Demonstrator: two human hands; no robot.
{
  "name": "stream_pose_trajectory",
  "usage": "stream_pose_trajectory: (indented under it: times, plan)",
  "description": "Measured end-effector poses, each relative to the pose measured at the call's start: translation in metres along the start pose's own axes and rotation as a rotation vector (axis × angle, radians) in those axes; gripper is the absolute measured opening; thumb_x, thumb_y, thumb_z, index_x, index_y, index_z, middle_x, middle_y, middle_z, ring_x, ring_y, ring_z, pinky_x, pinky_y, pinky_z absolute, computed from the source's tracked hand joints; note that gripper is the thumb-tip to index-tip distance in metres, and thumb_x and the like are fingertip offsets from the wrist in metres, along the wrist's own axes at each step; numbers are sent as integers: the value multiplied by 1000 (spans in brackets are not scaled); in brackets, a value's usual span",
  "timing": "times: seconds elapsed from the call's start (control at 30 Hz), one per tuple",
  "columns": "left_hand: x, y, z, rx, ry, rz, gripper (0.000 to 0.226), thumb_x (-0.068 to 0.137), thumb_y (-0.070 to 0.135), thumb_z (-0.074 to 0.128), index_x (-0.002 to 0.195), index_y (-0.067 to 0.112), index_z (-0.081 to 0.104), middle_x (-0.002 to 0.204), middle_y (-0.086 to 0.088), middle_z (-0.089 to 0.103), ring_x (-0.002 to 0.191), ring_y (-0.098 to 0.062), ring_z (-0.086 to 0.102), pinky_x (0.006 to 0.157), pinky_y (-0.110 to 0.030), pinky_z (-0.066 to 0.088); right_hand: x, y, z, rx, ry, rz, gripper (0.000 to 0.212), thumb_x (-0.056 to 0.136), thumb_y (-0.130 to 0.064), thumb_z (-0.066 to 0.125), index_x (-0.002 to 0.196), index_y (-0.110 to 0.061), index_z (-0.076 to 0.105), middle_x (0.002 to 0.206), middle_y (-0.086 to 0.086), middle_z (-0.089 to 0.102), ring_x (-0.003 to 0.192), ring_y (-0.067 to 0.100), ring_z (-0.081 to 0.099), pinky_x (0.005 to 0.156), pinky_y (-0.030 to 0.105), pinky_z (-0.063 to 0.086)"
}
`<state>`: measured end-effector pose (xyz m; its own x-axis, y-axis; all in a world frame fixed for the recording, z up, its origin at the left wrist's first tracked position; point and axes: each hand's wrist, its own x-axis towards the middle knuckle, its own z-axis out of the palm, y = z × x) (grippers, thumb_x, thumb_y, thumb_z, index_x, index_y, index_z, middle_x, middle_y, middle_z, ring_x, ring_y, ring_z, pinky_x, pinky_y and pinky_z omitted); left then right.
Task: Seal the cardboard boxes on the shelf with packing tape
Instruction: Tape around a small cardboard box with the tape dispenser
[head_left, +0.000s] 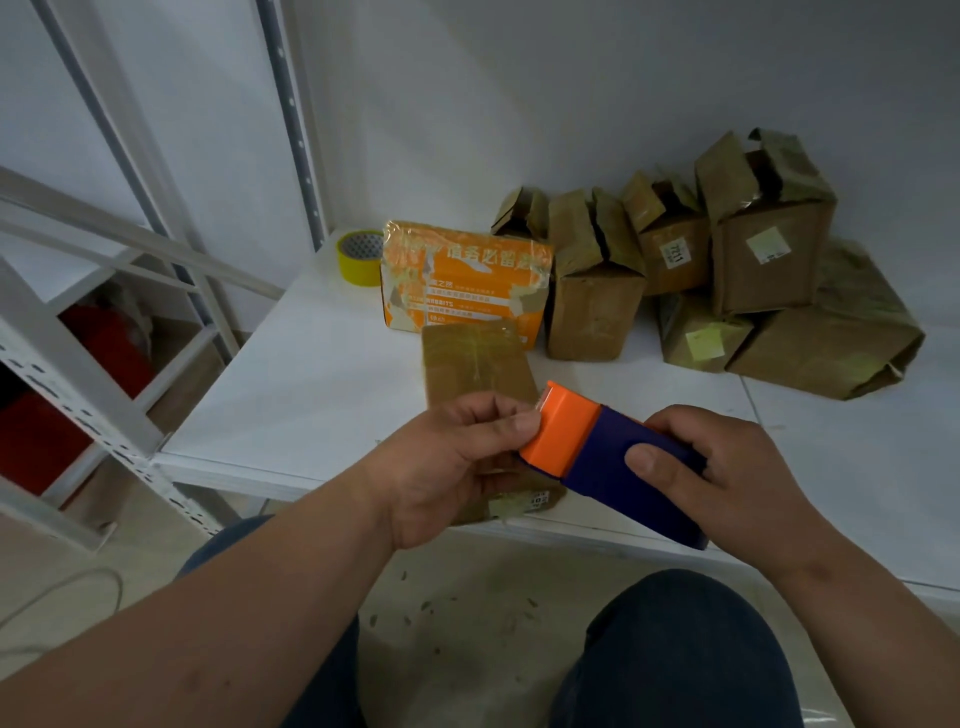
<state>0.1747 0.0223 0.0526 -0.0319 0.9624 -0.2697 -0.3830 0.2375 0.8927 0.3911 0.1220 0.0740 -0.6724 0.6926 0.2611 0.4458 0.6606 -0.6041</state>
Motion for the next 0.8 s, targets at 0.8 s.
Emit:
stream_pose_trajectory:
  times: [0.8]
  plan:
    - [-7,9,-1,-58,161,-195,49,89,57,48,91,11,65,88,-11,66,82,-25,63,69,-34,51,6,-9,-6,105,-157,106,32,77,-55,54,82,-25,63,78,-20,66,66,0,63,57,10,46]
